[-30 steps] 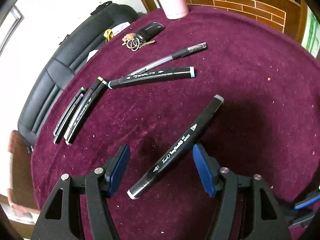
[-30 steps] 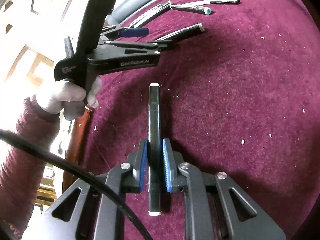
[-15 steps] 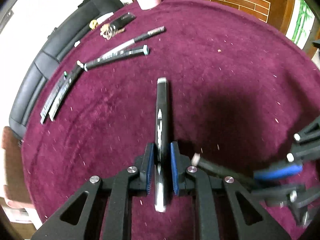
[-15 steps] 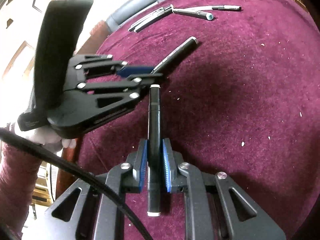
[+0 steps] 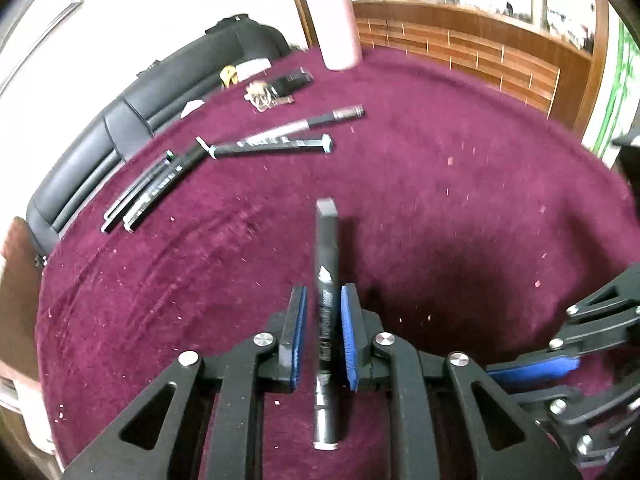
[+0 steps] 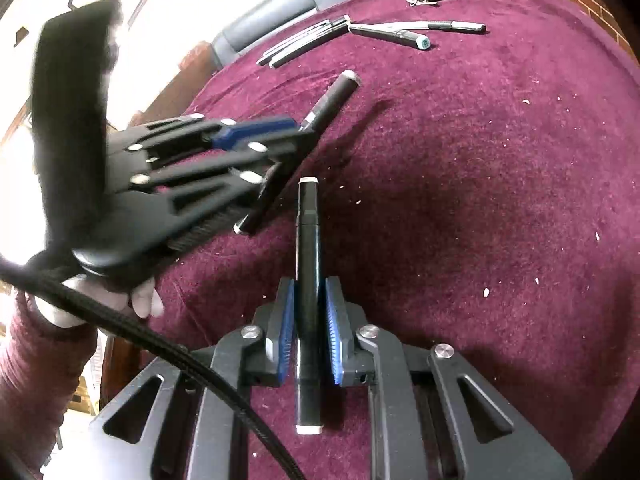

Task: Organize objects

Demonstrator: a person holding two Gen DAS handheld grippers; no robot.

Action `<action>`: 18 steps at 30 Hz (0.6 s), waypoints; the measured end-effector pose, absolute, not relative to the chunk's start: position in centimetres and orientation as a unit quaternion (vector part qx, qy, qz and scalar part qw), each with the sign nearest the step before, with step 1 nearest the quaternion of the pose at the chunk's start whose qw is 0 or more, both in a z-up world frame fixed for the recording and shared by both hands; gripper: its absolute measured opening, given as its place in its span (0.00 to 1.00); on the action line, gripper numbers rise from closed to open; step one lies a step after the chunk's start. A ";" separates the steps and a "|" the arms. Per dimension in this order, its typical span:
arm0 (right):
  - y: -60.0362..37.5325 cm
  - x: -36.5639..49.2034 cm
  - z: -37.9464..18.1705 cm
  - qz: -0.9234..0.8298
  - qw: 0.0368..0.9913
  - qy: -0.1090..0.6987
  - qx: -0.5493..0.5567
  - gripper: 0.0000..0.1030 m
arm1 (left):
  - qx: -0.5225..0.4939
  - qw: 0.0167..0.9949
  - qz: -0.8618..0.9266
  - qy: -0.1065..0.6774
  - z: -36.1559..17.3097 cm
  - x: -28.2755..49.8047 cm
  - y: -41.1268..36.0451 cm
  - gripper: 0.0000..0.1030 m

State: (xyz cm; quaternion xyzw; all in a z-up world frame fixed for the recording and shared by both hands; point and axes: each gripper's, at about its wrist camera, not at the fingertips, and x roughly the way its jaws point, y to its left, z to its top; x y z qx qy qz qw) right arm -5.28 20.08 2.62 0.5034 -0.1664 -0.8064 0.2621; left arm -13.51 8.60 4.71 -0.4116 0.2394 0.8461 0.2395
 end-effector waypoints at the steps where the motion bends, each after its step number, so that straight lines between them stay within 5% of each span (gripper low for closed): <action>1: 20.0 -5.2 2.6 -0.806 0.262 -0.167 0.503 0.12 | -0.414 0.238 0.846 0.236 4.9 -13.6 8.4 0.21; 12: 23.1 -5.3 2.3 -0.803 0.265 -0.177 0.503 0.12 | -0.421 0.222 0.829 0.294 2.0 -13.8 10.1 0.32; 16: 23.1 -4.8 2.5 -0.809 0.263 -0.167 0.499 0.12 | -0.451 0.232 0.821 0.262 2.1 -14.0 10.0 0.12; 18: 23.0 -4.5 2.6 -0.813 0.261 -0.158 0.497 0.13 | -0.446 0.228 0.823 0.270 2.0 -13.2 10.1 0.11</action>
